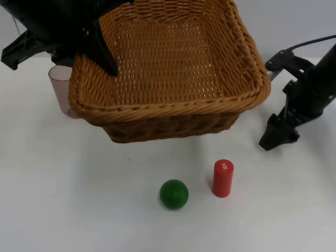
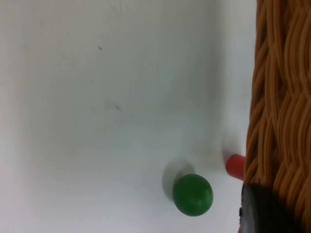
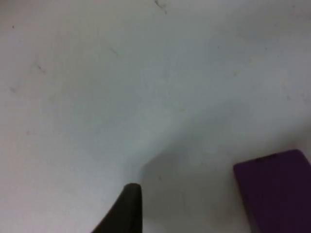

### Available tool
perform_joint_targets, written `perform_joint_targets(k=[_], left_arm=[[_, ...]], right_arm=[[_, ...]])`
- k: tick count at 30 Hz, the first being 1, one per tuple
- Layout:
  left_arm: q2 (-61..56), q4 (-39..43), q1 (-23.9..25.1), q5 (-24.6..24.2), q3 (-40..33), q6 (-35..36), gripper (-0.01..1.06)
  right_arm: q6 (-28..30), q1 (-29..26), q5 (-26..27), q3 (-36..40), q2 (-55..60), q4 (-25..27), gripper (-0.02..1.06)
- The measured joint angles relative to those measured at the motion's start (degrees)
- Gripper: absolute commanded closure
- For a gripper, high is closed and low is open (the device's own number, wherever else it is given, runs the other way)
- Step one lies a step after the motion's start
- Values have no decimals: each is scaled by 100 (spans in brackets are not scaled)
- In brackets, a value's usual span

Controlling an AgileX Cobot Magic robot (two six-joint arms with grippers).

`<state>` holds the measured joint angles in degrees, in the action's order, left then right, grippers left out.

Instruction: Pick up the basket with the left hand and place the triangular block into the basket with the right hand.

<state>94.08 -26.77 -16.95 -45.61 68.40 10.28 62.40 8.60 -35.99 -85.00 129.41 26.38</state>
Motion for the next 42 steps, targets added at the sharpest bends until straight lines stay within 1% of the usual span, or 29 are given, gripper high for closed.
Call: perform_joint_targets(k=[1,2,3,4,5,8,9,10,11,12,13,14,15,17,18,21,23,26,29,30,31,35,36,38,41,42], left_arm=[[0,0,0,0,0,0,105],[0,0,0,0,0,0,105],[0,0,0,0,0,0,105],[0,0,0,0,0,0,105],[0,0,0,0,0,0,105],[0,0,0,0,0,0,105],[0,0,0,0,0,0,105],[0,0,0,-10,0,0,105],[0,0,0,-10,0,0,105],[0,0,0,-10,0,0,105],[0,0,0,-10,0,0,105],[0,0,0,-10,0,0,105],[0,0,0,-10,0,0,105],[0,0,0,-22,0,0,105],[0,0,0,-22,0,0,105],[0,0,0,-42,0,0,105],[0,0,0,-48,0,0,105],[0,0,0,-71,0,0,105],[0,0,0,-98,0,0,105],[0,0,0,-98,0,0,105],[0,0,0,-122,0,0,105],[0,0,0,-135,0,11,105],[0,0,0,-135,0,11,105],[0,0,0,-135,0,11,105],[0,0,0,-135,0,1,105],[0,0,0,-135,0,1,105]], right_arm=[[0,0,0,0,0,0,5],[0,0,0,0,0,0,10],[0,0,0,0,0,0,17],[0,0,12,0,0,-8,17],[-11,0,12,0,0,-23,25],[-76,0,32,0,9,-45,58],[-76,0,32,0,9,-45,66],[-96,0,51,0,21,-45,66],[-118,0,64,0,21,-45,80],[-143,0,93,0,21,-45,86],[-143,0,93,0,21,-45,96],[-252,0,118,0,21,-111,96],[-377,0,146,0,21,-177,103],[-856,3,199,0,21,-439,105],[-856,3,199,0,21,-439,105],[-1285,13,295,0,-90,-614,105],[-1398,13,321,0,-159,-641,105],[-1687,13,409,0,-553,-667,105],[-2206,13,445,0,-1127,-667,105],[-2206,13,445,0,-1127,-667,105],[-2439,13,423,0,-1372,-667,105],[-3000,23,183,0,-2194,-667,105],[-3000,23,183,0,-2194,-667,105],[-3234,38,74,0,-2671,-667,105],[-3371,206,-38,0,-3323,-667,105],[-3371,206,-38,0,-3323,-667,105]])
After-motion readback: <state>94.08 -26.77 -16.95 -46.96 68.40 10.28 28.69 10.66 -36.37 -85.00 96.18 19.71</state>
